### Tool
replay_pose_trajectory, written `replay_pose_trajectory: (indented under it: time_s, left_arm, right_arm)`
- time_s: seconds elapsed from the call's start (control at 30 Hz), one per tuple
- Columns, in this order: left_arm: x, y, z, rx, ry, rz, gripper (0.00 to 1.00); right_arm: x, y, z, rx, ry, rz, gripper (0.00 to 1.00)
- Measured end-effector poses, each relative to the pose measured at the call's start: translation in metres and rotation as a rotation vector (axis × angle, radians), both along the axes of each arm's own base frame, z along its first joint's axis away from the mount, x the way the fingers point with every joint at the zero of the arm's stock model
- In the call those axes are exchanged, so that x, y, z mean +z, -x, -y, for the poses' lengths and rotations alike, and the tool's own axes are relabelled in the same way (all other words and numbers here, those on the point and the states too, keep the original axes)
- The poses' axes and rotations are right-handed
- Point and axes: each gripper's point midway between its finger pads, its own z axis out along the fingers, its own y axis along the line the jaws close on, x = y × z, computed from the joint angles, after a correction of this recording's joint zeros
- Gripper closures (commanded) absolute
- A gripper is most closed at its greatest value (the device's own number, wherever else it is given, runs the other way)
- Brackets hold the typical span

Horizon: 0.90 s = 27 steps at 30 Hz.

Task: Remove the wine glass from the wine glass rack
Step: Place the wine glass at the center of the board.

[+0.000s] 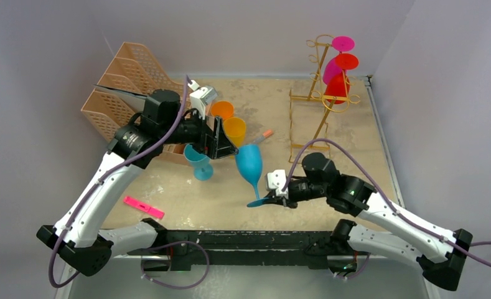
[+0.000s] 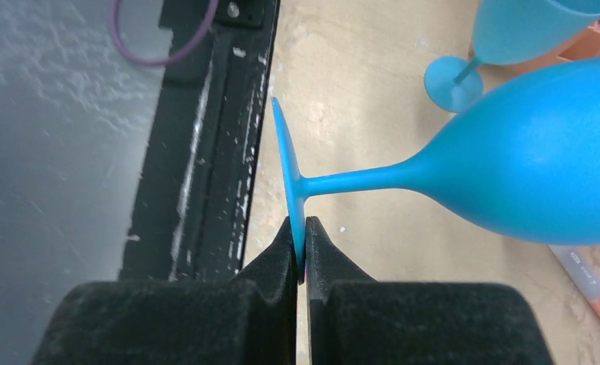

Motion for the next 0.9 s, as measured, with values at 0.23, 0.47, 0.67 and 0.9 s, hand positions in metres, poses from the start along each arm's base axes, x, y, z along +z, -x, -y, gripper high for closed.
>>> replay_pose_trajectory:
  time_s: [0.23,0.47,0.67,0.9]
  left_arm:
    - [-0.009,-0.001,0.008,-0.033,0.020,-0.018,0.12]
    - [-0.012,0.010,0.023,-0.155,0.087,-0.047,0.16]
    - [-0.028,0.017,0.035,-0.264,0.119,-0.136,0.22]
    - [-0.033,0.024,0.037,-0.311,0.136,-0.168,0.31]
  right_arm:
    - [-0.044,0.006,-0.003,0.107,0.051,0.167,1.00]
    - [-0.038,0.007,-0.008,0.149,-0.031,0.272,1.00]
    - [-0.029,0.004,-0.011,0.137,-0.079,0.304,1.00]
    - [-0.027,0.005,-0.011,0.135,-0.089,0.301,1.00]
